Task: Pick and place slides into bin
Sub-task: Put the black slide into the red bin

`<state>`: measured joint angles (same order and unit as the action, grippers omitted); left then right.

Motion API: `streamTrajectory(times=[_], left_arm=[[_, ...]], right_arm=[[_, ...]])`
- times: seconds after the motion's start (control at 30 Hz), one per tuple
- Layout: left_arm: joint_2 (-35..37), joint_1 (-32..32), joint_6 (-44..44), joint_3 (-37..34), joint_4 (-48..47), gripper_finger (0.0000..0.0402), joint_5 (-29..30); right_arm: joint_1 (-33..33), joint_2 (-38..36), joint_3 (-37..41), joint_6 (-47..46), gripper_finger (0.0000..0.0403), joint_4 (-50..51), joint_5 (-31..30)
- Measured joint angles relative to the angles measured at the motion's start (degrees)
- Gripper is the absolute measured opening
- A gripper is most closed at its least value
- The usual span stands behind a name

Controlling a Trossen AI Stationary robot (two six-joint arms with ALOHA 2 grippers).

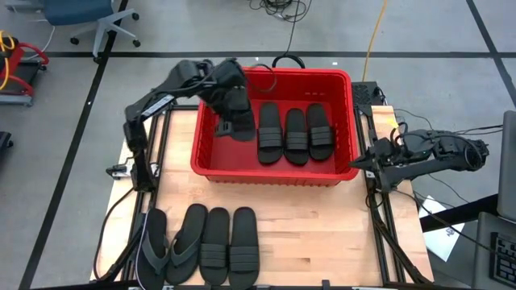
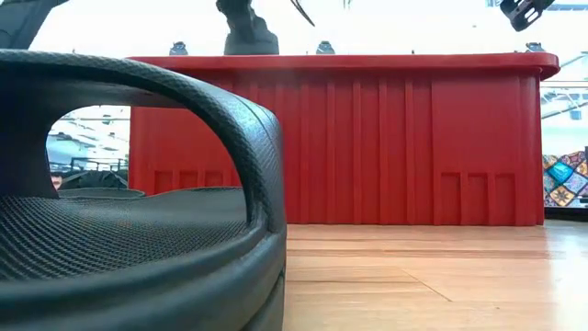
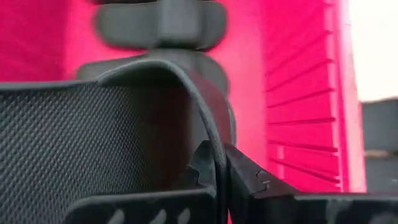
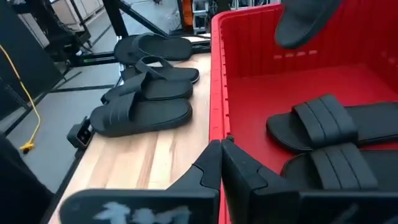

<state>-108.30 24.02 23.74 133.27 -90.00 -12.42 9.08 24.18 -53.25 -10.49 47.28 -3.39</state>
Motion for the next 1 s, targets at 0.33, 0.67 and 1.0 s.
streamTrajectory(times=[0.33, 0.67, 1.0], left_arm=[[-9.87, 6.78, 8.97, -1.34, 0.26, 0.0000, -15.45], [-7.77, 10.07, 10.36, -17.86, 1.53, 0.0000, -19.32], [-7.94, 10.11, 10.02, -28.20, 15.02, 0.0000, -16.27]], right_arm=[[0.00, 0.00, 0.02, -8.58, 0.0000, -6.08, -2.63], [0.00, -0.02, 0.02, -5.89, 0.0000, -4.87, -2.61], [0.00, -0.04, 0.02, -5.73, 0.0000, -5.72, -2.59]])
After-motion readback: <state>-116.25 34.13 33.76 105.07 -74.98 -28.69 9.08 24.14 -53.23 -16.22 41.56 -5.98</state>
